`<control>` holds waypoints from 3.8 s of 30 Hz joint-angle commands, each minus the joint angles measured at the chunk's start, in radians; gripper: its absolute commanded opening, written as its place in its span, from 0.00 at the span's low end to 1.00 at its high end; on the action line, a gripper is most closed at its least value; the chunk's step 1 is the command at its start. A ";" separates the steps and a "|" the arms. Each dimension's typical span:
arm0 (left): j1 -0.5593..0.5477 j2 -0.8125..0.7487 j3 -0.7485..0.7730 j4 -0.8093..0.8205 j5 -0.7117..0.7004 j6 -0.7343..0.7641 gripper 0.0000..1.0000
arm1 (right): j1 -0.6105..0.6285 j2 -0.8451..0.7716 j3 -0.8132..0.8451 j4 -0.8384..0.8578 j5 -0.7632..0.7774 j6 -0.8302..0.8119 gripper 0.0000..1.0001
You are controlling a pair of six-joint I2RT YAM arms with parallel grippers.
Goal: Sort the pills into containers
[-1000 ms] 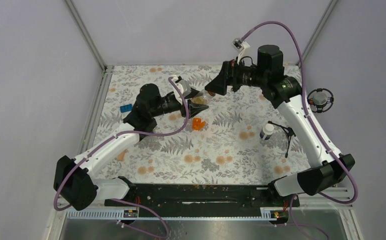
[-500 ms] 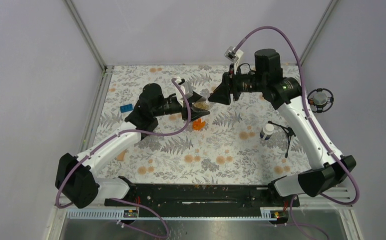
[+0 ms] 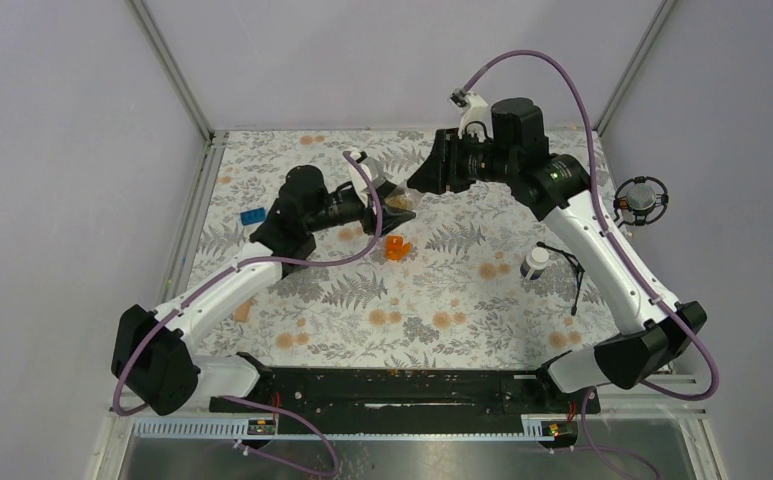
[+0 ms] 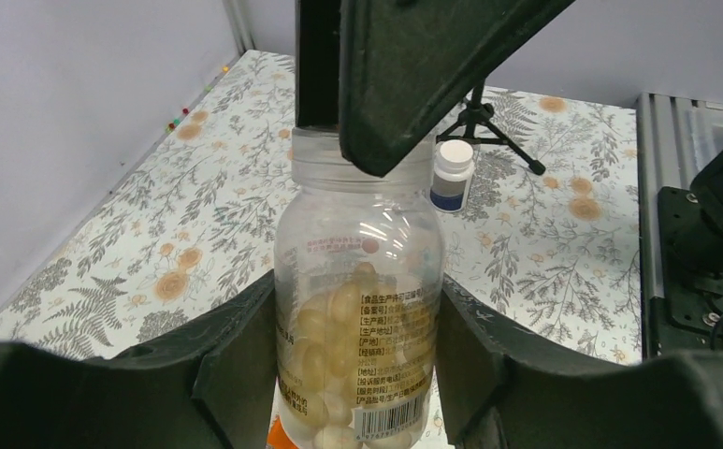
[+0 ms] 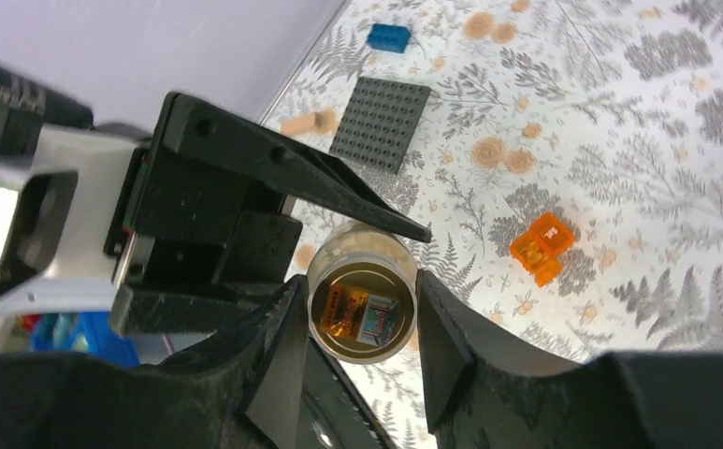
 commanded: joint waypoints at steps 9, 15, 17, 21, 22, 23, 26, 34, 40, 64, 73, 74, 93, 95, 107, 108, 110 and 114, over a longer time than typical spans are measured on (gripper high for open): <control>-0.008 0.022 0.023 0.069 -0.076 0.003 0.00 | -0.001 -0.022 0.008 0.110 0.183 0.161 0.93; -0.008 0.019 0.024 0.040 0.036 0.010 0.00 | -0.040 -0.058 -0.049 0.132 -0.238 -0.149 0.96; -0.006 0.027 0.040 0.013 0.091 0.015 0.00 | -0.040 -0.051 -0.031 0.045 -0.290 -0.254 0.96; -0.008 0.047 0.077 -0.060 0.174 0.031 0.00 | -0.041 -0.011 0.041 -0.160 -0.344 -0.456 0.95; -0.008 0.052 0.083 -0.067 0.193 0.032 0.00 | -0.041 0.003 0.065 -0.206 -0.348 -0.486 0.94; -0.008 0.052 0.085 -0.070 0.204 0.033 0.00 | -0.041 0.016 0.085 -0.244 -0.350 -0.510 0.93; -0.007 0.060 0.098 -0.087 0.249 0.036 0.00 | -0.041 0.033 0.109 -0.289 -0.336 -0.543 0.87; -0.007 0.068 0.119 -0.105 0.282 0.045 0.00 | -0.040 0.024 0.085 -0.335 -0.315 -0.627 0.80; -0.007 0.067 0.125 -0.114 0.283 0.048 0.00 | -0.041 0.025 0.077 -0.338 -0.289 -0.649 0.60; -0.009 0.033 0.032 0.042 -0.010 0.052 0.00 | -0.040 -0.006 -0.074 0.222 0.221 0.256 0.79; -0.008 0.015 0.025 0.055 0.103 0.033 0.00 | -0.082 -0.054 -0.087 0.070 -0.284 -0.240 0.86; -0.008 0.014 0.027 0.049 0.127 0.033 0.00 | -0.082 -0.049 -0.071 0.017 -0.296 -0.295 0.87; -0.010 0.028 0.032 0.108 0.009 -0.001 0.00 | -0.074 -0.048 -0.191 0.326 0.010 0.223 0.52; -0.009 0.028 0.029 0.114 -0.006 -0.006 0.02 | -0.072 -0.029 -0.183 0.317 -0.047 0.217 0.80; -0.008 0.047 0.025 0.152 -0.005 -0.048 0.29 | 0.000 0.038 -0.081 0.070 -0.043 0.051 0.56; -0.008 0.047 0.020 0.162 -0.014 -0.054 0.33 | 0.001 0.042 -0.071 0.061 -0.040 0.051 0.46; -0.008 0.047 0.010 0.180 -0.037 -0.065 0.44 | 0.001 0.055 -0.042 0.023 0.007 0.053 0.30; -0.008 0.042 -0.016 0.214 -0.118 -0.093 0.79 | -0.001 0.035 -0.034 -0.009 0.230 0.039 0.25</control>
